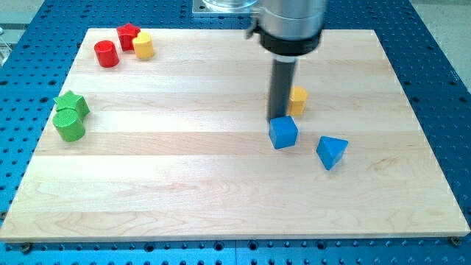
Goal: Put the hexagon to the bottom of heart
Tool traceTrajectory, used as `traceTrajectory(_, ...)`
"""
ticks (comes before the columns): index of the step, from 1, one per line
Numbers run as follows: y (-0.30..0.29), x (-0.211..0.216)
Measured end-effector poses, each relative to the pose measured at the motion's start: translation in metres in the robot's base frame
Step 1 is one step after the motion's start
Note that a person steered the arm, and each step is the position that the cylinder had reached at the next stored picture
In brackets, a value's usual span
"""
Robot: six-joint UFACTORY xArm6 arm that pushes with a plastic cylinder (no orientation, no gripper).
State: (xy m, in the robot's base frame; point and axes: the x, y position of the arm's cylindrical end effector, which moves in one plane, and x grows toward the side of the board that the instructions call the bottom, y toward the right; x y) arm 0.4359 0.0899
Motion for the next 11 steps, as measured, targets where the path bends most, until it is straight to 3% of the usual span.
traceTrajectory(1, 0.046, -0.017)
traceTrajectory(2, -0.012, -0.042)
traceTrajectory(3, -0.113, -0.055)
traceTrajectory(4, -0.078, -0.033)
traceTrajectory(6, 0.037, -0.046)
traceTrajectory(8, -0.097, -0.081)
traceTrajectory(9, -0.066, -0.087)
traceTrajectory(10, -0.072, -0.12)
traceTrajectory(11, -0.174, -0.124)
